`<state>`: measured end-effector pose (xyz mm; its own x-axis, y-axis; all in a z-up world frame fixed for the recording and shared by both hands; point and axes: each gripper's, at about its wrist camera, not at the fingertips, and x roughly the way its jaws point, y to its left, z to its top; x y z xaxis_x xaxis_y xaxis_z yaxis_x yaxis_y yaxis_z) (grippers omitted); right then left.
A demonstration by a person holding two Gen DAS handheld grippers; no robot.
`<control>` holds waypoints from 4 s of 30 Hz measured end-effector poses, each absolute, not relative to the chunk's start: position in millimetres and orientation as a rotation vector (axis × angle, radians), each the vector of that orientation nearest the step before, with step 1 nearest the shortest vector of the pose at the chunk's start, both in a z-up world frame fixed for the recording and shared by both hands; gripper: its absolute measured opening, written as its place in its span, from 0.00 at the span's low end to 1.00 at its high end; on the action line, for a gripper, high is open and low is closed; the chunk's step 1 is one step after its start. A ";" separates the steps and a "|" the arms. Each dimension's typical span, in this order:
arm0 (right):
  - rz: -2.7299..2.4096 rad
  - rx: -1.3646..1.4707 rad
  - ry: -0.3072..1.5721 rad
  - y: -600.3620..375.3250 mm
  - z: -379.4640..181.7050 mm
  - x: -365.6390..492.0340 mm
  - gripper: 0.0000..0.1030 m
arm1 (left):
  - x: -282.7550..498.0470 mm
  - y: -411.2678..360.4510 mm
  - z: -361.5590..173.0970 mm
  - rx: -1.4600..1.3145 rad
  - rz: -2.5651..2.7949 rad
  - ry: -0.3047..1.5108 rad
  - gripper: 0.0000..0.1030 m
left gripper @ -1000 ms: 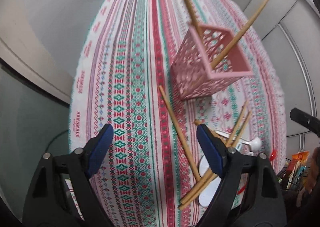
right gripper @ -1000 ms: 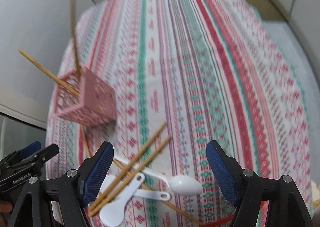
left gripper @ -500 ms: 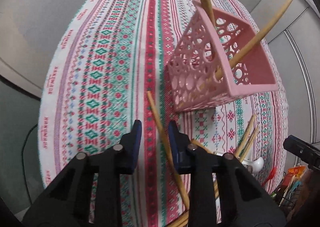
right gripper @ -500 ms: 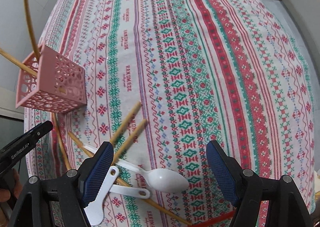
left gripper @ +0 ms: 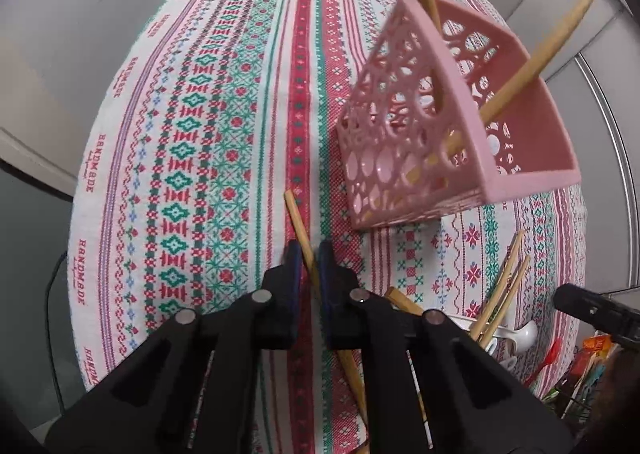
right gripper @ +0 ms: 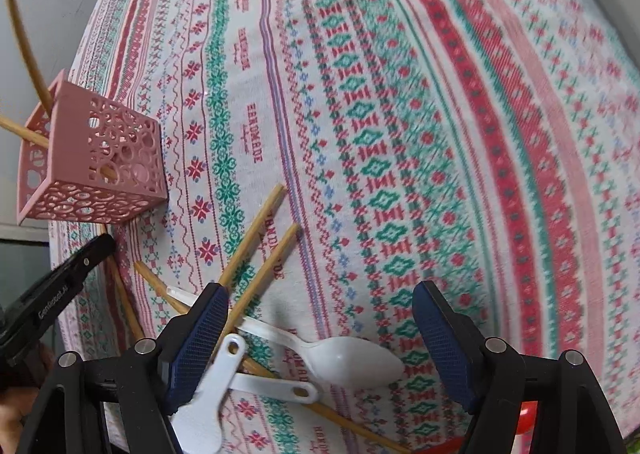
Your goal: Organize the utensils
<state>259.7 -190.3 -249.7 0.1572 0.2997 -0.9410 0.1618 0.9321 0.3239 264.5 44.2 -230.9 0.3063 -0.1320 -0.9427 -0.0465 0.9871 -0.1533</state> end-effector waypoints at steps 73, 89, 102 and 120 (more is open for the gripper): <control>0.270 0.298 0.839 -148.6 -95.2 207.1 0.04 | 180.2 75.7 -57.5 -0.100 -0.140 0.681 0.05; 0.262 0.267 0.545 -145.0 -11.7 199.4 0.04 | 171.2 69.3 8.2 -0.120 -0.152 0.415 0.05; 0.277 0.284 0.492 -129.2 -11.4 225.1 0.05 | 193.5 59.5 -8.2 -0.096 -0.145 0.438 0.06; 0.281 0.192 0.593 -99.6 -58.1 265.7 0.05 | 224.3 55.6 -50.1 -0.097 -0.125 0.601 0.06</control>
